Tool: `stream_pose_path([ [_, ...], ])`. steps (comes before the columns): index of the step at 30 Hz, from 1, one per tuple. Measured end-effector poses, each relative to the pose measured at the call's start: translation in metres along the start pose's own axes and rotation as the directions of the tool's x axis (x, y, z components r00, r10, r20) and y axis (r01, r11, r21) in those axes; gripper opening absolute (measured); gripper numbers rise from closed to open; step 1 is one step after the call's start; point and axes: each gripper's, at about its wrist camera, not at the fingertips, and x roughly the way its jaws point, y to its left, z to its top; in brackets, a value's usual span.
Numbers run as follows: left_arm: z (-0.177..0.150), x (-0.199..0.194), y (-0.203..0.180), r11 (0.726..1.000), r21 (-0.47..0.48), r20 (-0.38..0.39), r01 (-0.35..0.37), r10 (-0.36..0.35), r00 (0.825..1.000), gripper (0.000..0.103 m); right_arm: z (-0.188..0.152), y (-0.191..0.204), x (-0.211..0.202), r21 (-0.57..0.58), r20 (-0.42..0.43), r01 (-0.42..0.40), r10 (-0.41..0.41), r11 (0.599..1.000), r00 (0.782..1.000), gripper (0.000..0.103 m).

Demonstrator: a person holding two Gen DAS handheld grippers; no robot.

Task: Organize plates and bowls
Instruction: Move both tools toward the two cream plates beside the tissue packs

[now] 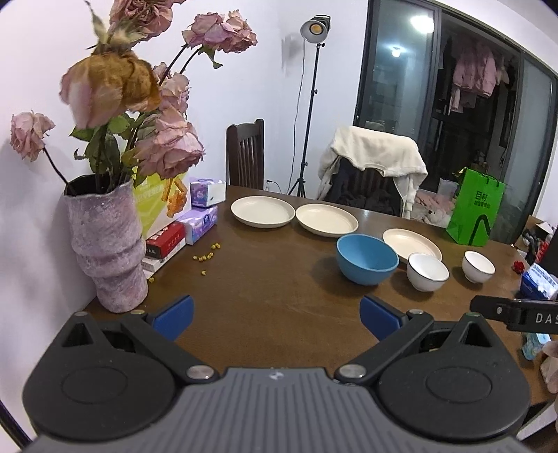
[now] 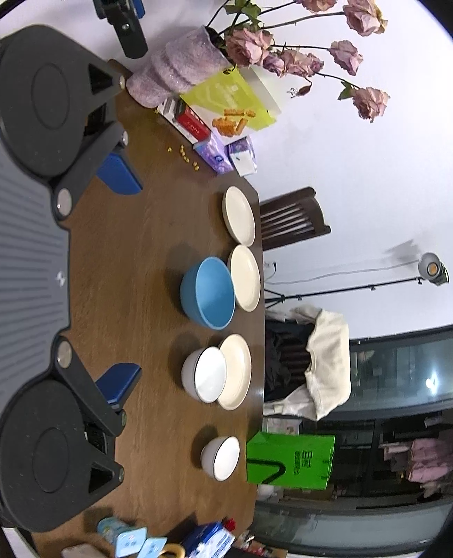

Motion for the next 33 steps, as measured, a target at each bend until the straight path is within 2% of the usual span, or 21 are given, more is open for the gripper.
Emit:
stream_pose_path([
  [9, 0.023, 0.035, -0.002, 0.998, -0.011, -0.019, -0.068, 0.068, 0.997, 0.103, 0.038, 0.012, 0.052, -0.04, -0.034, -0.065, 0.063, 0.997, 0.997, 0.103],
  [20, 0.05, 0.105, -0.005, 0.993, -0.038, -0.093, -0.11, 0.106, 0.99, 0.103, 0.089, 0.019, 0.136, -0.023, -0.103, -0.138, 0.135, 0.99, 0.985, 0.103],
  [33, 0.087, 0.205, 0.01, 0.981, -0.101, -0.166, -0.164, 0.146, 0.975, 0.103, 0.149, 0.038, 0.237, -0.056, -0.152, -0.129, 0.119, 0.99, 0.981, 0.103],
])
